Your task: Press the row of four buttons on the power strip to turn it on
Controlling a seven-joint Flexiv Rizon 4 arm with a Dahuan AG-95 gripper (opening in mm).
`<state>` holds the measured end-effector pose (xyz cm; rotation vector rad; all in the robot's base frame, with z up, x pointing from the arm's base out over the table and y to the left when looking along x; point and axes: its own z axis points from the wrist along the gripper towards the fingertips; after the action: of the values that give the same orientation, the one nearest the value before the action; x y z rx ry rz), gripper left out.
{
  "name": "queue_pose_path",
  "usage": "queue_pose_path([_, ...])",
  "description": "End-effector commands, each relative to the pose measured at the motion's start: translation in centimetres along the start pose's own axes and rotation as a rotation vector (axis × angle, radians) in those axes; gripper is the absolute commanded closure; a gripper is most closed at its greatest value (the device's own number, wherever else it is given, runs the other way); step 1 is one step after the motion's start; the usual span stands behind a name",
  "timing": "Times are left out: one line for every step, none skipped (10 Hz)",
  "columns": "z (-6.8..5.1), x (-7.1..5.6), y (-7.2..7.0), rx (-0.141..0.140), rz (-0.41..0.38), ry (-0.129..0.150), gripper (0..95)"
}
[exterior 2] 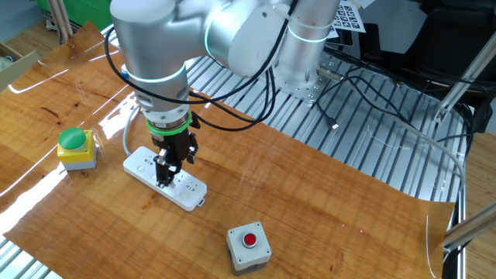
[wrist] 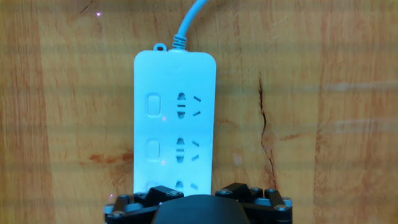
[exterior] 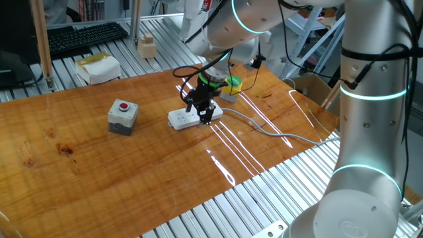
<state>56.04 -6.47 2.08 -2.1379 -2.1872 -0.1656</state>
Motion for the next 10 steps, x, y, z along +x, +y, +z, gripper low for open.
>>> queue_pose_path([-0.8,0.6,-0.1,0.022,0.009,0.001,0.0])
queue_pose_path([-1.0,1.0,-0.1,0.024,0.015,-0.001,0.0])
queue_pose_path([-1.1,1.4,-0.1,0.024,0.018,0.003,0.0])
queue_pose_path([-1.2,2.0,0.0,0.024,0.025,0.006,0.0])
queue_pose_path([-1.3,2.4,0.0,0.024,0.03,0.007,0.0])
queue_pose_path([-1.4,3.1,0.0,0.025,0.038,0.011,0.0])
queue_pose_path([-1.4,3.6,0.0,0.025,0.043,0.011,0.0])
queue_pose_path([-1.3,3.9,0.1,0.025,0.045,0.009,0.0])
queue_pose_path([-1.2,4.1,0.1,0.025,0.046,0.007,0.0])
queue_pose_path([-1.0,4.2,0.1,0.024,0.047,0.005,0.0])
